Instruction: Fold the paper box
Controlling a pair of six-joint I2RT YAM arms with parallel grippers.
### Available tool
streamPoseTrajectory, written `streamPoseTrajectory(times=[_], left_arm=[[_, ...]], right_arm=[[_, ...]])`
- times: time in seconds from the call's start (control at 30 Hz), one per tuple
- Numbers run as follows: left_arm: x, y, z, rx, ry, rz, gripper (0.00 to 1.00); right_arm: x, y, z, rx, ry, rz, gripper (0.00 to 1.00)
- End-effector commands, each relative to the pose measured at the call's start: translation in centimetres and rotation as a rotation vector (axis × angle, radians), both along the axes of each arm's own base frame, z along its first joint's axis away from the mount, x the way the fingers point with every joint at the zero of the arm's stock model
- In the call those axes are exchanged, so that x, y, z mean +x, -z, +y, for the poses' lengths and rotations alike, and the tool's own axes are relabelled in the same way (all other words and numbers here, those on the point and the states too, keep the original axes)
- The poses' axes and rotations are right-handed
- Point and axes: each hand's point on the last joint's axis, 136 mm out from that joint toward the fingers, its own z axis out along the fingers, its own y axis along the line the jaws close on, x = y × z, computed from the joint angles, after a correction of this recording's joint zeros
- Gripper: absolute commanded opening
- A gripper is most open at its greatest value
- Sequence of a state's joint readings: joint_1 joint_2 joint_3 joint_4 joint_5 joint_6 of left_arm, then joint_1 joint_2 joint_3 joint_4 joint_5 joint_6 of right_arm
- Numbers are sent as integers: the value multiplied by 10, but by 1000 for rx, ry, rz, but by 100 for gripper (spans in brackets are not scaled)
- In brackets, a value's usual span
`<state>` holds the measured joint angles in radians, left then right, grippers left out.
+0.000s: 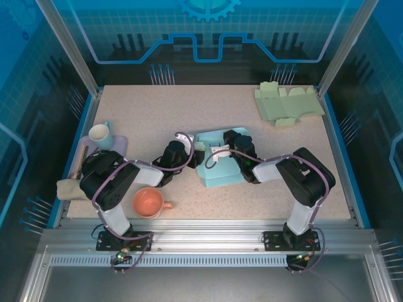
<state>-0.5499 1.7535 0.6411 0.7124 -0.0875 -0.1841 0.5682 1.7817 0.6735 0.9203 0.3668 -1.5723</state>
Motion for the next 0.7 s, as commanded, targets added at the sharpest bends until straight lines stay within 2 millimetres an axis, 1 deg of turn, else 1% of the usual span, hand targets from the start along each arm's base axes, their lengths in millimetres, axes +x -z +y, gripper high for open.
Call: streamPoseTrajectory(times=[0.0,0.2,0.37,0.57,0.67], left_arm=[[12,-13,-11,-26,9,-30,57],[19,-11,-12,-7,-4,-34,55],[25,-8,-11,18,-24,-38,50],[37,-2,-2,45,-103,-32,49],[45,-1,5,69,-175,-26,49]], right_arm=[[-9,-6,9,2,-32,-8,0],[-13,-9,12,7,-45,-6,0],[-13,-7,12,10,-45,6,0],[-15,-7,12,12,-50,19,0],[-15,-6,12,17,-50,30,0]])
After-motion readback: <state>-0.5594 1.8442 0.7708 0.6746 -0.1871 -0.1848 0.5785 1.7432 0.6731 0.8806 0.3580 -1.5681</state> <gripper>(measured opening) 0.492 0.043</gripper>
